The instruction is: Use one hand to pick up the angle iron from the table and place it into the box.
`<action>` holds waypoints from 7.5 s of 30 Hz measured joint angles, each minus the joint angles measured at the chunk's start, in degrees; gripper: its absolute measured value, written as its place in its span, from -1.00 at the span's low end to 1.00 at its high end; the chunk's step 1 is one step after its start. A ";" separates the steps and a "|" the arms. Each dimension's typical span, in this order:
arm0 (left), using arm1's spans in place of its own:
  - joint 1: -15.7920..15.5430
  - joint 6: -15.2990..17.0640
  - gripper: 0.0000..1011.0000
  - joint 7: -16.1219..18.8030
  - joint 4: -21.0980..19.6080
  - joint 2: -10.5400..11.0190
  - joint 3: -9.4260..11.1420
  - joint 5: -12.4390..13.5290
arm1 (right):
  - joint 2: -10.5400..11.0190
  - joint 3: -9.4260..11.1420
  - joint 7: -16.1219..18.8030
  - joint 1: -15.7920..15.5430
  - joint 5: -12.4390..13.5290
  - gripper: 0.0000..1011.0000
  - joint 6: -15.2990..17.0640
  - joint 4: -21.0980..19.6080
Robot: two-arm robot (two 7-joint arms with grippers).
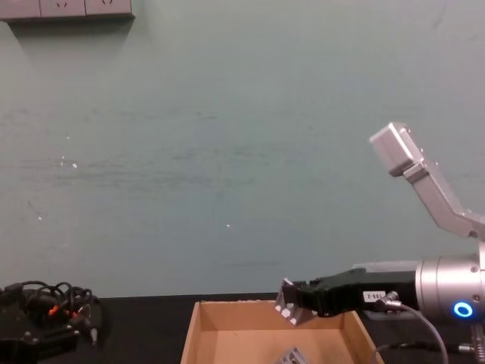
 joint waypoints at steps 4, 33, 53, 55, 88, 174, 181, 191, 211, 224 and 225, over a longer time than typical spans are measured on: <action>0.00 0.00 0.98 0.00 0.00 0.00 0.00 0.00 | -0.68 -0.03 0.39 0.58 -0.66 -0.85 0.70 1.55; 0.00 0.00 0.98 0.00 0.00 0.00 0.00 0.00 | -1.45 -0.25 1.08 1.41 -1.99 -0.15 1.90 3.18; 0.00 0.00 0.98 0.00 0.00 0.00 0.00 0.00 | -1.40 -0.26 1.07 1.34 -1.91 0.95 1.82 3.09; 0.00 0.00 0.98 0.00 0.00 0.00 0.00 0.00 | -1.41 -0.26 1.07 1.34 -1.91 0.98 1.82 3.09; 0.00 0.00 0.98 0.00 0.00 0.00 0.00 0.00 | 3.54 5.20 1.51 -8.45 1.83 0.98 -2.62 -12.08; 0.00 0.00 0.98 0.00 0.00 0.00 0.00 0.00 | 7.78 -19.20 24.73 1.73 -2.68 0.98 -1.81 -7.81; 0.00 0.00 0.98 0.00 0.00 0.00 0.00 0.00 | 6.90 -19.22 24.76 1.90 -2.74 0.98 -2.05 -6.61; 0.00 0.00 0.98 0.00 0.00 0.00 0.00 0.00 | 6.62 -19.29 24.82 2.05 -2.86 0.98 -1.87 -6.21; 0.00 0.00 0.98 0.00 0.00 0.00 0.00 0.00 | 6.70 -19.19 24.94 1.96 -2.77 0.18 -1.86 -6.38; 0.00 0.00 0.98 0.00 0.00 0.00 0.00 0.00 | 6.72 -19.18 24.92 1.95 -2.75 -0.12 -1.87 -6.42; 0.00 0.00 0.98 0.00 0.00 0.00 0.00 0.00 | 6.72 -19.19 24.92 1.95 -2.75 -0.12 -1.87 -6.42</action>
